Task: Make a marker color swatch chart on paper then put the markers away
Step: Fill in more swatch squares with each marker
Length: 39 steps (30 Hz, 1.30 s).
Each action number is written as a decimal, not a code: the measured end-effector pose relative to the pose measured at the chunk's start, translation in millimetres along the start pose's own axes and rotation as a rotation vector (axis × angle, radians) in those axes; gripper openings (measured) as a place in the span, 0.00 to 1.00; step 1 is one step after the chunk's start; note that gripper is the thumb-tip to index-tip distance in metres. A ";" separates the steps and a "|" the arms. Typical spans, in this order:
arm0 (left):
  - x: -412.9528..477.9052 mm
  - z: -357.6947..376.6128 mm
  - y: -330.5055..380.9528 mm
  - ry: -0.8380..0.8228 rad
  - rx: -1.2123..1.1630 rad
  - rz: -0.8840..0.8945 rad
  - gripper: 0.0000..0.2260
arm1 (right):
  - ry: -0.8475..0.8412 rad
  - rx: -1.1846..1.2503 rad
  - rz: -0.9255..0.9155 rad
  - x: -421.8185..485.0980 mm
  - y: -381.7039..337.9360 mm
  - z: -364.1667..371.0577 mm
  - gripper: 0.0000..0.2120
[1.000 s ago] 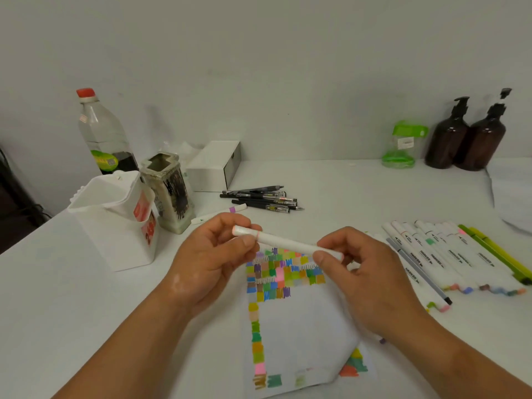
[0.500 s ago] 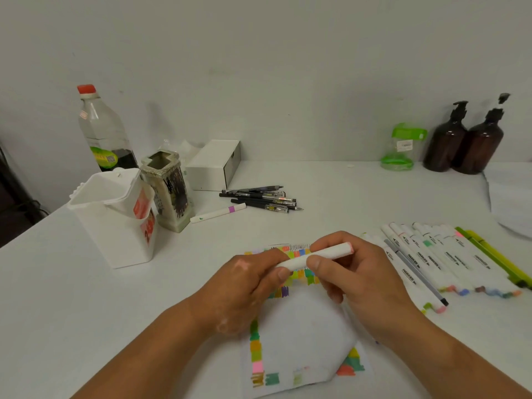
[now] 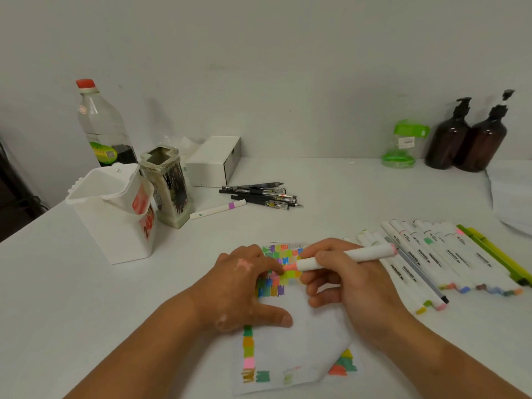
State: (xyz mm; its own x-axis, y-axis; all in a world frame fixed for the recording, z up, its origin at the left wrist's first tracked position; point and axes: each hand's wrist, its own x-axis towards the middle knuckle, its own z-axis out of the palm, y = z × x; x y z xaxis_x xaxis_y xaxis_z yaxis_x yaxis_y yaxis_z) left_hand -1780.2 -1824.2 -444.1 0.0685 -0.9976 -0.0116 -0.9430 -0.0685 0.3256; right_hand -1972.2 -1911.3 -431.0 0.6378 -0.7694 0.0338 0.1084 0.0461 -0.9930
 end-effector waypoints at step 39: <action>-2.7 -3.8 -5.8 -0.051 -0.078 -0.040 0.36 | 0.030 -0.646 0.034 2.9 16.2 6.9 0.04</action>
State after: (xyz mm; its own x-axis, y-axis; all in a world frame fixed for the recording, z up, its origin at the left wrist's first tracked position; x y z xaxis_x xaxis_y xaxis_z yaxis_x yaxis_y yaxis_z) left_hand -1773.6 -1821.1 -442.4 0.0870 -0.9935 -0.0730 -0.9115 -0.1090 0.3966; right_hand -1963.3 -1908.4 -446.2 0.6100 -0.7924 0.0075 -0.3985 -0.3149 -0.8615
